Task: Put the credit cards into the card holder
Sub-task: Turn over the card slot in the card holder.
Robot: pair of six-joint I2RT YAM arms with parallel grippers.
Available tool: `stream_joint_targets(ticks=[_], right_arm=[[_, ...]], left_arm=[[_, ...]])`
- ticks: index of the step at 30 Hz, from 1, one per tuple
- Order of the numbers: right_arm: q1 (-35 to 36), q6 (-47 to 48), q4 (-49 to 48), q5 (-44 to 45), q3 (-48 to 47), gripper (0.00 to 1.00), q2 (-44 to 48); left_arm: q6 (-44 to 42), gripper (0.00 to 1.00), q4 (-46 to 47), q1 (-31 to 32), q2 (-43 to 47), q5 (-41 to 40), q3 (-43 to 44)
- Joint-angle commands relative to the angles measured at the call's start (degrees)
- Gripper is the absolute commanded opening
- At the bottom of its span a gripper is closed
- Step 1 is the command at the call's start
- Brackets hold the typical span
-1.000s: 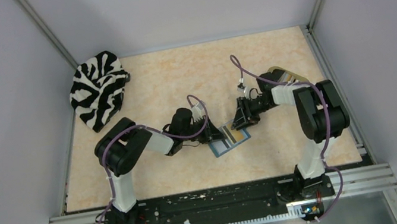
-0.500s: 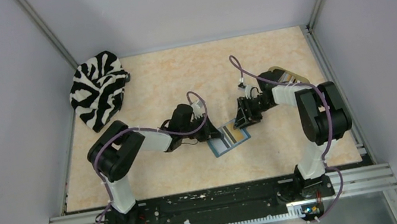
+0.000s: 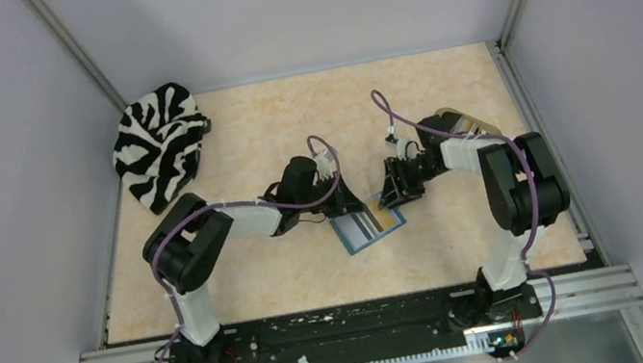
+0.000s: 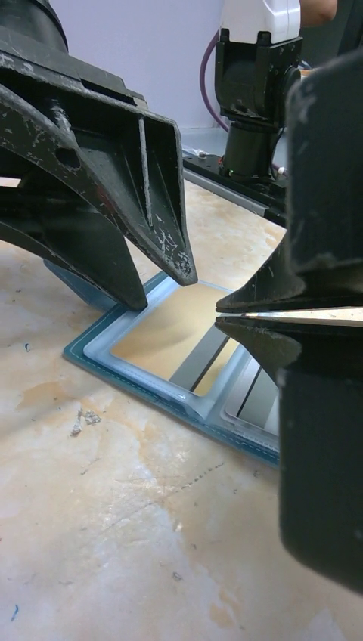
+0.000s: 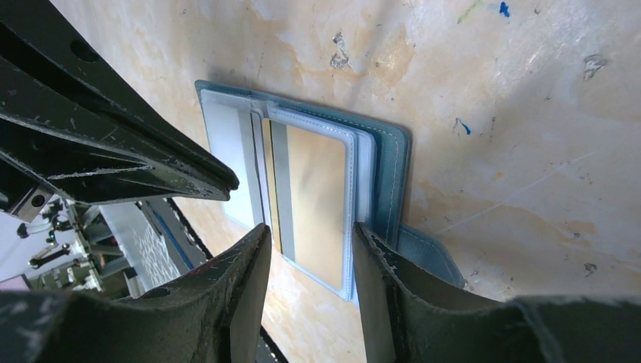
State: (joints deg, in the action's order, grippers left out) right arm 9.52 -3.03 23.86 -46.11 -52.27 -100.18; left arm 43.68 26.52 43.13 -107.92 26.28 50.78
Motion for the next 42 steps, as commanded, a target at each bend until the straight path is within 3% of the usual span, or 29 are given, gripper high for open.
stream_joint_targets(ticks=[1, 17, 33, 42], right_arm=[[0.1, 1.8, 0.7, 3.7, -1.4, 0.45, 1.3], [0.1, 2.7, 1.3, 1.8, -1.8, 0.5, 1.6], [0.1, 7.1, 1.8, -0.3, -2.0, 0.45, 7.7], [0.1, 7.0, 2.5, 0.6, -1.8, 0.44, 5.8]], left_arm=[[-1.6, 0.09, -1.8, 0.1, -2.1, 0.8, 2.1], [-2.6, 0.06, -3.8, 0.1, -7.4, -1.2, 1.5], [-2.6, 0.05, -3.2, 0.0, -7.9, -0.6, 1.1], [-2.5, 0.05, -3.0, 0.0, -7.7, -0.4, 0.7]])
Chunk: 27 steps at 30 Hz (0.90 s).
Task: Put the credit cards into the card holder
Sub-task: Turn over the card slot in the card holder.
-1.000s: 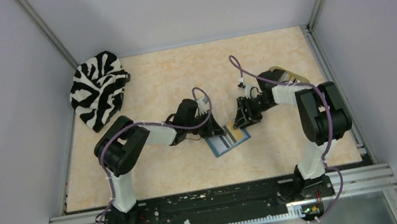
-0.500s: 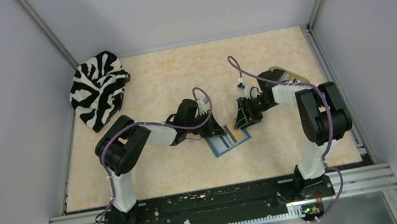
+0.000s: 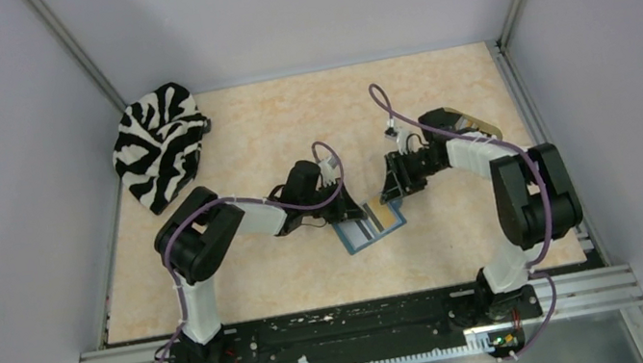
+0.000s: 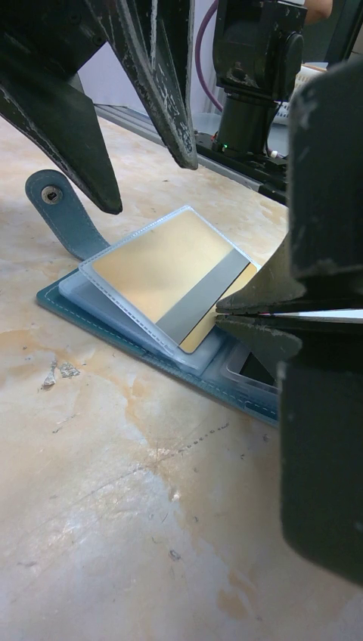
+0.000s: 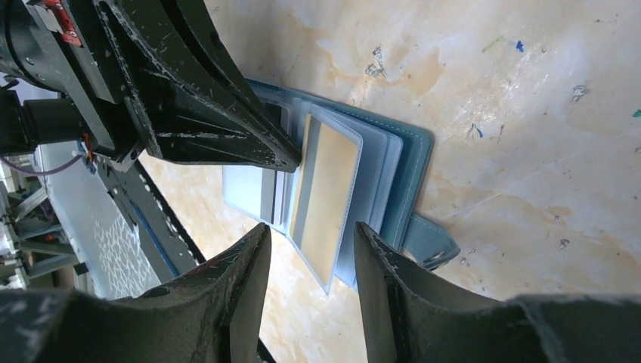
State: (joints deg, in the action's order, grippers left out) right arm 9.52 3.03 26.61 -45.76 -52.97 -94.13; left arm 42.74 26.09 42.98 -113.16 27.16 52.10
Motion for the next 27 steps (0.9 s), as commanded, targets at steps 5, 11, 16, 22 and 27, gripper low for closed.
stream_joint_targets(ticks=[5, 11, 16, 22, 27], right_arm=[[0.3, 0.8, 0.4, -0.3, -1.3, 0.43, -2.6], [1.7, 0.8, 0.9, -1.9, -1.5, 0.42, -4.3], [2.5, 0.7, 1.1, -4.7, -1.7, 0.37, -5.2], [2.8, -0.1, 1.2, -11.3, -1.8, 0.35, -6.1], [2.8, -0.5, 1.0, -15.2, -1.9, 0.36, -6.3]], left_arm=[[-1.4, 0.05, -2.4, 0.2, -2.4, -1.2, -0.7], [-1.4, 0.05, -2.1, 0.2, -2.3, -0.8, -0.7], [-1.3, 0.05, -1.9, 0.2, -2.1, -0.7, -0.9], [-0.1, 0.1, -0.1, -0.1, -1.0, 1.3, -1.4], [3.0, 0.21, 4.9, -1.2, 2.0, 4.7, -3.8]])
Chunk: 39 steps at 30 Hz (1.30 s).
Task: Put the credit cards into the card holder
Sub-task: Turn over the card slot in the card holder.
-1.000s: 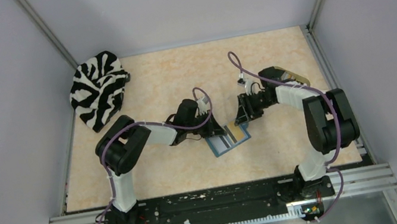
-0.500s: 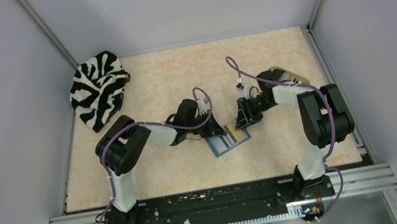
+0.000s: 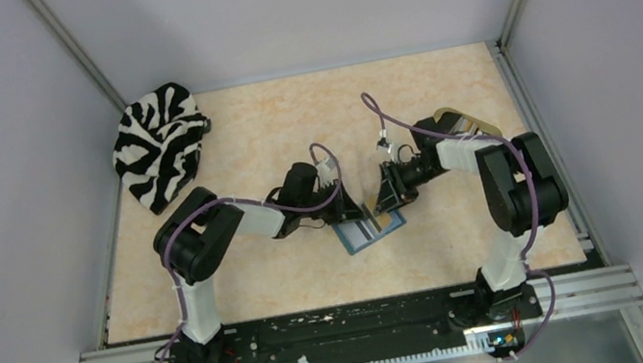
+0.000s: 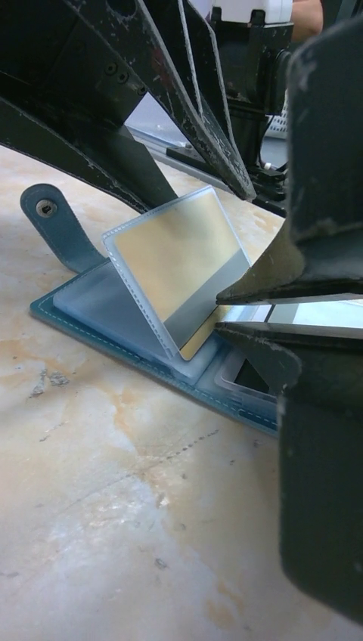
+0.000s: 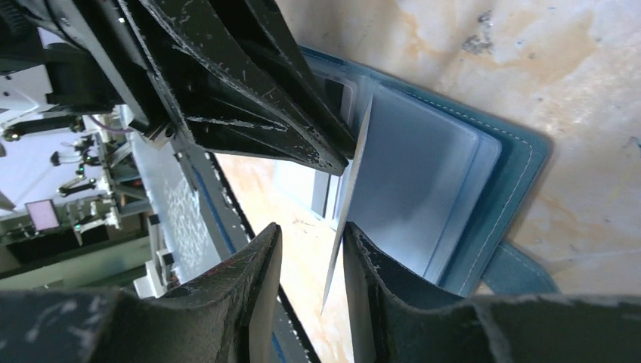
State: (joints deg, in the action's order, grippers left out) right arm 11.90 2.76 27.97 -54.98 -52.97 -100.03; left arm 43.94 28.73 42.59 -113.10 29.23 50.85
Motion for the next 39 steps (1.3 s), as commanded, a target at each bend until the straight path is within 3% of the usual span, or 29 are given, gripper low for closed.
stream_joint_targets(ticks=[1, 9, 20, 31, 35, 39], right_arm=[[0.4, -0.4, -0.4, -6.7, -1.9, 0.36, -0.4], [0.8, -1.6, -1.9, -11.5, -1.5, 0.38, -1.1], [5.2, -0.5, -1.3, -11.3, -2.3, 0.39, -2.6], [12.2, 3.2, 1.9, -5.3, -4.6, 0.43, -5.7], [12.6, 4.8, 3.5, -4.0, -5.7, 0.43, -5.8], [12.5, 10.7, 8.1, -2.2, -8.4, 0.42, -4.0]], left_arm=[[2.2, 0.24, 2.8, -1.0, 3.1, 2.9, -3.0], [1.3, 0.35, 1.0, -2.0, 9.0, 1.8, -5.2], [-1.0, 0.33, -2.4, -3.4, 16.8, -4.0, -11.7], [-4.5, 0.33, -6.4, -3.7, 32.5, -13.7, -20.7], [-3.7, 0.32, -3.9, -3.7, 36.0, -13.1, -23.6], [0.5, 0.29, 3.6, -3.7, 33.1, -6.9, -25.5]])
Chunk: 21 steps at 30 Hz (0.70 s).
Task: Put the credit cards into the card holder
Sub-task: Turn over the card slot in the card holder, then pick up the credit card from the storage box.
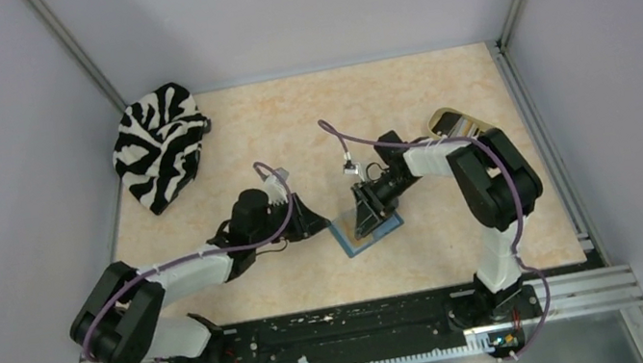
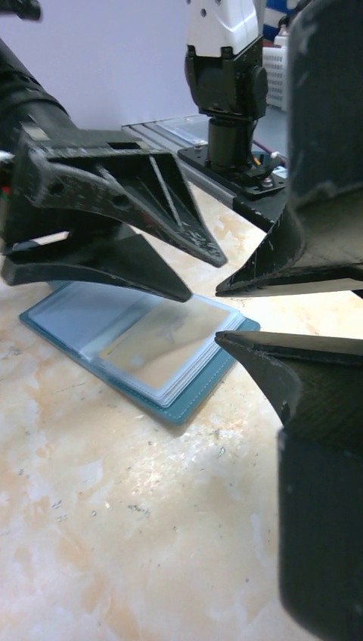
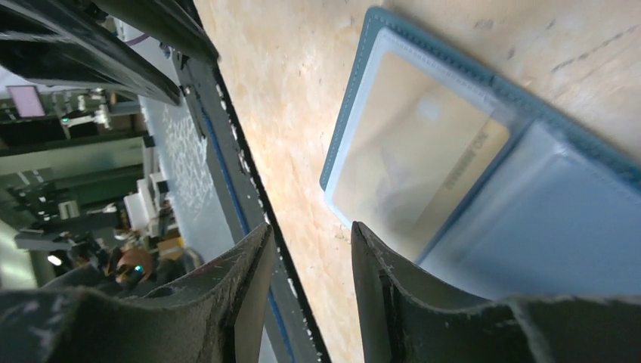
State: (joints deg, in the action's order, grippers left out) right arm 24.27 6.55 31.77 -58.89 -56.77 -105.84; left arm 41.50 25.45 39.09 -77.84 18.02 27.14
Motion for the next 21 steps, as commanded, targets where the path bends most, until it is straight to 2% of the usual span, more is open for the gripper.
stream_joint_targets(ticks=[1, 4, 7, 12, 17, 19, 20, 21], right_arm=[[0.1, 9.1, 6.2, 2.0, -5.5, 0.42, 2.3], [-0.5, 15.0, 10.6, 1.6, -7.2, 0.39, 4.9], [-2.2, 19.8, 13.0, 1.6, -7.4, 0.37, 8.5], [-9.5, 21.5, 12.1, 3.0, -6.3, 0.37, 16.6], [-20.4, 17.2, 3.4, 9.8, -3.9, 0.38, 27.7], [-23.9, 13.2, -2.4, 15.8, -2.3, 0.43, 32.7], [-26.3, 11.8, -4.7, 18.7, -1.8, 0.54, 34.9], [-27.5, 10.8, -6.8, 21.4, -1.2, 0.72, 36.6]], left_arm=[[4.1, 0.28, 8.7, -0.2, -3.6, 5.8, -1.8], [7.8, 0.23, 13.9, -0.2, -8.2, 9.0, -2.0], [9.1, 0.21, 15.4, -0.1, -10.3, 8.7, -1.9], [7.1, 0.21, 10.0, 0.3, -9.8, 4.6, -1.7], [2.0, 0.23, 3.9, 0.3, -5.1, 0.3, -0.8], [-2.2, 0.24, -0.1, 0.4, -1.1, -2.4, 0.9], [-4.4, 0.25, -2.0, 0.3, 1.0, -3.7, 1.8], [-6.5, 0.27, -3.6, 0.3, 3.3, -5.9, 2.7]])
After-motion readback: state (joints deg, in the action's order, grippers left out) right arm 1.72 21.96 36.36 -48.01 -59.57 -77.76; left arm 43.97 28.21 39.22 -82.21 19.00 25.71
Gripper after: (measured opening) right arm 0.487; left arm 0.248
